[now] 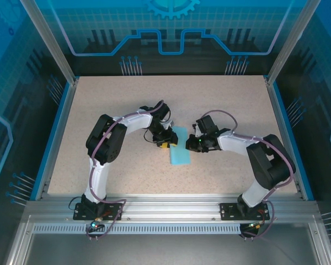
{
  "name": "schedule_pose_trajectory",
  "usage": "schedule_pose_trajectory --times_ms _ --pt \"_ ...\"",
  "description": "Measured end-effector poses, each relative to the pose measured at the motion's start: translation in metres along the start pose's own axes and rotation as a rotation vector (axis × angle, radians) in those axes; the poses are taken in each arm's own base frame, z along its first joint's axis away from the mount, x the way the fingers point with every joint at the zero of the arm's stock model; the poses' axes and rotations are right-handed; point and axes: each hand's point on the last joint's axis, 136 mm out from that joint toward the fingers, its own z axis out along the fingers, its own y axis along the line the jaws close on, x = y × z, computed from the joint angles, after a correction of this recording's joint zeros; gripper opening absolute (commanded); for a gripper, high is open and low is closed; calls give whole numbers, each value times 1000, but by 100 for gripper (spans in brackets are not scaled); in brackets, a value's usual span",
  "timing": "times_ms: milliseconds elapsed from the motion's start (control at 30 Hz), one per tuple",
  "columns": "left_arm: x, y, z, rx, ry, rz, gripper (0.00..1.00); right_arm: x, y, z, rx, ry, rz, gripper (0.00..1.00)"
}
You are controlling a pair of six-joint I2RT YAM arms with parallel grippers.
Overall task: Fold a paper plane with a square sheet of paper (fold left side to right side)
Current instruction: Hold the square sheet of paper at the center of the table.
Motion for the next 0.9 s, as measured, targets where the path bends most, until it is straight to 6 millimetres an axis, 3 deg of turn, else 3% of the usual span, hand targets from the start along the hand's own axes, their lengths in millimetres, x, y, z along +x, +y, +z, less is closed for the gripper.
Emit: schedule_pose_trajectory --times_ms 633,900 --pt "0 0 0 0 1 0 44 6 -8 17 80 66 -13 7" --pt "0 -4 -2 -3 -16 20 53 6 -9 17 86 66 -12 7"
